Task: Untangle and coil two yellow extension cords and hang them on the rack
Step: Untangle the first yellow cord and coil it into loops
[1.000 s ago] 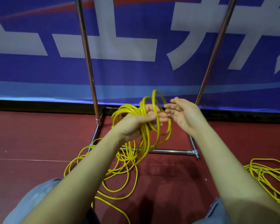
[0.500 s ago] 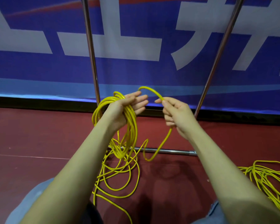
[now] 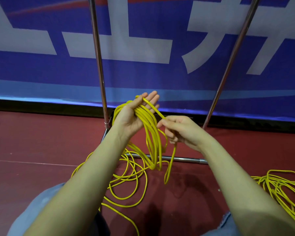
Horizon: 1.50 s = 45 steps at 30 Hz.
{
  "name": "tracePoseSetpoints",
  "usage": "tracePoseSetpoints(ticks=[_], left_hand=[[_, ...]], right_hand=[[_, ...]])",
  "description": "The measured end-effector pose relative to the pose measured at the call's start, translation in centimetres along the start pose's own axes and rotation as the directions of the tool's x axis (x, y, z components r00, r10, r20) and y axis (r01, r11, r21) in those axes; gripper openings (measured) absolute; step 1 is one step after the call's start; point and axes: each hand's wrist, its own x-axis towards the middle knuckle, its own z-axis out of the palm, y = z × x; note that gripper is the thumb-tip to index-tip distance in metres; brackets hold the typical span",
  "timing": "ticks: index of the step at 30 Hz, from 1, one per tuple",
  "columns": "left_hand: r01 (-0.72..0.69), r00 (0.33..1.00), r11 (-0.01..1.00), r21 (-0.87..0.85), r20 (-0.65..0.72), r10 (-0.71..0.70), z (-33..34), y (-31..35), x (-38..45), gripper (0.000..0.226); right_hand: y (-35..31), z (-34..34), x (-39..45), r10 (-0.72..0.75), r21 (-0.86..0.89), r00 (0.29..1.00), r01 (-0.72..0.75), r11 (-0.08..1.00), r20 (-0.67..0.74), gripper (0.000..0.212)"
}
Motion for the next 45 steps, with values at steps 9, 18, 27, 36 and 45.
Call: tracePoseSetpoints(ticks=[9,18,27,36,45], left_hand=[[-0.036,0.999,0.996,0.082,-0.012,0.037,-1.0,0.5,0.2,0.021],[-0.056,0.998,0.998,0.017,0.036,0.056,-0.6,0.8,0.1,0.022],[-0.159,0.987,0.987,-0.024,0.015,0.159,-1.1,2.3,0.3,0.024],[-0.089,0.996,0.996,0.023,0.024,0.089,-0.4,0.6,0.1,0.021],[-0.027,0.999,0.993,0.112,-0.026,0.03,0.3,1.3,-0.5,0.022]], right_hand=[[0.4,0.0,0.4,-0.114,0.037,0.981,0.122,0.992,-0.156,0.018],[1.3,0.1,0.9,-0.136,-0.119,0.981,0.119,0.986,-0.141,0.019],[1.9,-0.3,0.4,-0.086,-0.061,0.991,0.08,0.995,-0.103,0.024],[1.7,1.5,1.5,-0.103,-0.001,0.985,0.104,0.995,-0.136,0.025],[2.1,1.4,1.5,-0.172,-0.038,0.983,0.174,0.984,0.061,0.014]])
